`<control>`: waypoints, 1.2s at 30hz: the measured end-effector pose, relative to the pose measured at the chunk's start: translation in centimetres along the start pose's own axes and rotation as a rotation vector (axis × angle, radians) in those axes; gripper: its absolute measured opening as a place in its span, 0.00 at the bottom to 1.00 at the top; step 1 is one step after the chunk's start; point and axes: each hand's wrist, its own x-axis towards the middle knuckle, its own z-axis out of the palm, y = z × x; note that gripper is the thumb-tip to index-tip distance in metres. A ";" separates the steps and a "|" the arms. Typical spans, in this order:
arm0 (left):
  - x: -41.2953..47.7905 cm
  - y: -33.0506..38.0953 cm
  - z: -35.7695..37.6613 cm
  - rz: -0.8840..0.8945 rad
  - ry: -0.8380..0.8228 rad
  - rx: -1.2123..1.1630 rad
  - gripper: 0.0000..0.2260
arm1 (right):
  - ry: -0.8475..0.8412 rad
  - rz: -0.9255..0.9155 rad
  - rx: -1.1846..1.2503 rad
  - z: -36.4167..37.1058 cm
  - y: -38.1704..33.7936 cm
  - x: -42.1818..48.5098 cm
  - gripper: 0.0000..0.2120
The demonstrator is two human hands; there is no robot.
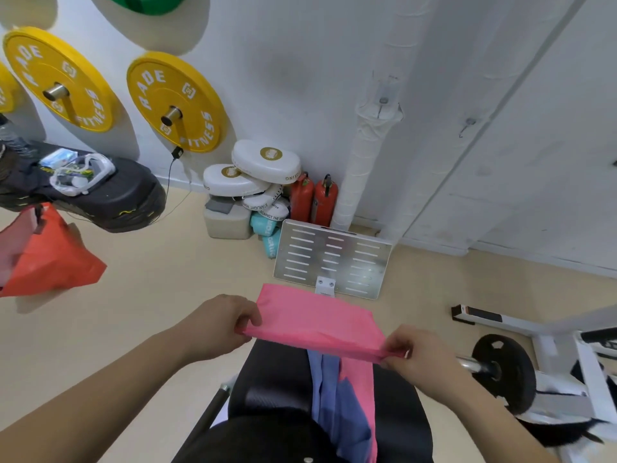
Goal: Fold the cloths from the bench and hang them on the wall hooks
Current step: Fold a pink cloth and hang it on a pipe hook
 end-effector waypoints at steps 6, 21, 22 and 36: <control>-2.6 -3.4 8.8 0.031 -0.278 0.030 0.06 | -0.189 0.167 -0.095 10.0 5.8 -1.6 0.05; -11.4 -3.0 11.5 -0.184 -0.228 -0.414 0.08 | -0.337 -0.179 -0.287 14.2 7.3 -6.2 0.16; -11.8 -2.8 11.8 -0.216 -0.195 -0.465 0.08 | -0.326 -0.146 -0.263 14.4 7.9 -6.7 0.16; -7.1 -4.6 15.1 -0.497 0.034 -0.457 0.08 | -0.144 0.155 0.312 16.2 8.1 -2.7 0.05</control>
